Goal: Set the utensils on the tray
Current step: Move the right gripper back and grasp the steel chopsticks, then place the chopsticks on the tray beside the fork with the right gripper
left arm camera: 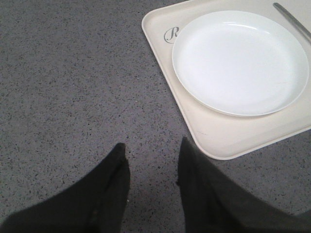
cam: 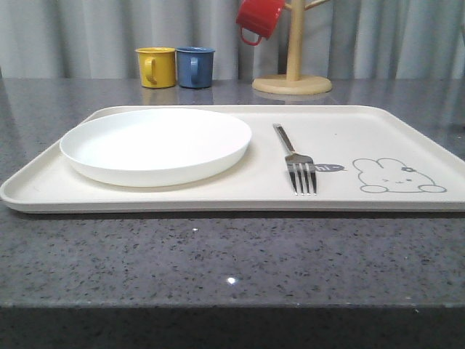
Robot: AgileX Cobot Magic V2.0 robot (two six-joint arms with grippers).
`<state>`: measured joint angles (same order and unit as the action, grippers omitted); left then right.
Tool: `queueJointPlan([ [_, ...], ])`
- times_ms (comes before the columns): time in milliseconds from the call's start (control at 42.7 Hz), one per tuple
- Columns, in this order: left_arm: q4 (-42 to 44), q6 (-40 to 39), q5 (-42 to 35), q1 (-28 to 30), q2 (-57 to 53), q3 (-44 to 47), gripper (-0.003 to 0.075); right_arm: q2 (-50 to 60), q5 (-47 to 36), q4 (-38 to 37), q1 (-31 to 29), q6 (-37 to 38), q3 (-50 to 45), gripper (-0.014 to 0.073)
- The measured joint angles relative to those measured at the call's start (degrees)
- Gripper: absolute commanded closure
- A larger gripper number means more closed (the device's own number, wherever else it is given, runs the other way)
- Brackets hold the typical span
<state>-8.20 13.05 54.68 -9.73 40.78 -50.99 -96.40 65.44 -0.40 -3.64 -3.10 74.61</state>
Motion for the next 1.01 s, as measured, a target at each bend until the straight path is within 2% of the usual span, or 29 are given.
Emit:
queueJointPlan([
  [234, 0.00, 0.00, 0.00, 0.00, 0.00, 0.00, 0.0482, -0.15, 1.19, 0.40, 0.00, 0.00, 0.46, 0.0588],
  [445, 0.00, 0.00, 0.00, 0.00, 0.00, 0.00, 0.0482, 1.57, 4.22, 6.24, 0.99, 0.26, 5.58, 0.0587],
  [586, 0.00, 0.00, 0.00, 0.00, 0.00, 0.00, 0.0482, 4.04, 4.62, 9.84, 6.28, 2.69, 9.49, 0.0587],
  [821, 0.00, 0.00, 0.00, 0.00, 0.00, 0.00, 0.0482, 3.98, 5.09, 11.85, 19.54, 11.69, 12.24, 0.0587],
  [1008, 0.00, 0.00, 0.00, 0.00, 0.00, 0.00, 0.0482, 0.96, 5.20, 11.98, 23.26, 18.38, 12.24, 0.0587],
])
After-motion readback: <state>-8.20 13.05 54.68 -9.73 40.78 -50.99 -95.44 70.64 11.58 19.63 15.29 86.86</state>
